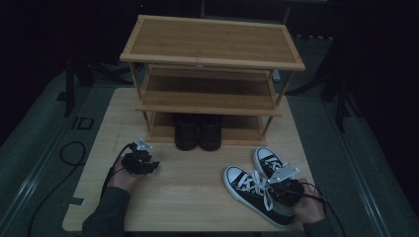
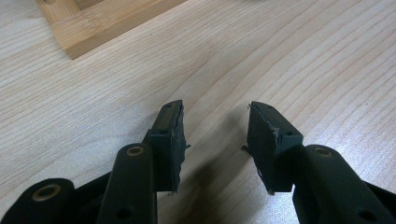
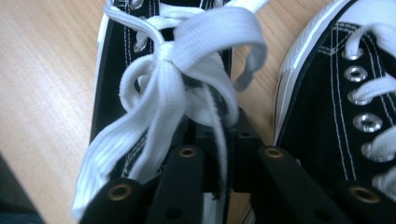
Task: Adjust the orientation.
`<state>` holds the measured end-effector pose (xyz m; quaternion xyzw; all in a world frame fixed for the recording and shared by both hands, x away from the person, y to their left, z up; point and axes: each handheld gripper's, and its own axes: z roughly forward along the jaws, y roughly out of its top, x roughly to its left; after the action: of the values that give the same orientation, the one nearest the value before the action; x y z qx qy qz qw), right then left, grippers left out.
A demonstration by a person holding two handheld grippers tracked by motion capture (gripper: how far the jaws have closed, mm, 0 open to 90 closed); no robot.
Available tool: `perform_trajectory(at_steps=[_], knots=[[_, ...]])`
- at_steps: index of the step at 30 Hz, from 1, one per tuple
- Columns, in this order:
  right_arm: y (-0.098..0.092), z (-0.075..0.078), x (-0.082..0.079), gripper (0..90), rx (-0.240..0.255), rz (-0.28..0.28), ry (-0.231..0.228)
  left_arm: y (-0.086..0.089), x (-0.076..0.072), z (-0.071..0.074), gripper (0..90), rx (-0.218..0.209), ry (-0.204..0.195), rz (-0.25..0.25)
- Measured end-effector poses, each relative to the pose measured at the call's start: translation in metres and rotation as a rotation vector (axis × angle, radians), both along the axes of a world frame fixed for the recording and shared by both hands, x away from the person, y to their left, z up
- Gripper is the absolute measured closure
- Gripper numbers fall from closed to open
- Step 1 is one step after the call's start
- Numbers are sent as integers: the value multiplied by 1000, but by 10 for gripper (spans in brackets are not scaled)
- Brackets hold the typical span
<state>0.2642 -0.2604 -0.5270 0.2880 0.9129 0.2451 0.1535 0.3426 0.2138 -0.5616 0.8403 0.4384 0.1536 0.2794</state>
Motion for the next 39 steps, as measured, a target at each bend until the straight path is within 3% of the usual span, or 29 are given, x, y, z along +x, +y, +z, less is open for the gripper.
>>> perform_trajectory(at_steps=[9, 20, 30, 35, 36, 39], knots=[[3, -1, -4, 878, 39, -56, -55, -1, 0, 0, 569, 0, -2, -4], [23, 4, 13, 878, 73, -89, -96, -1, 0, 0, 569, 0, -2, -7], [28, 3, 28, 877, 116, -178, -73, -1, 0, 0, 571, 0, -2, -7], [29, 0, 30, 860, 58, -162, -34, -1, 0, 0, 570, -1, -2, -7], [26, 3, 27, 767, 77, -137, -26, -1, 0, 0, 570, -1, -3, -6], [20, 12, 22, 715, 85, -120, -37, -1, 0, 0, 570, -2, -3, -5]])
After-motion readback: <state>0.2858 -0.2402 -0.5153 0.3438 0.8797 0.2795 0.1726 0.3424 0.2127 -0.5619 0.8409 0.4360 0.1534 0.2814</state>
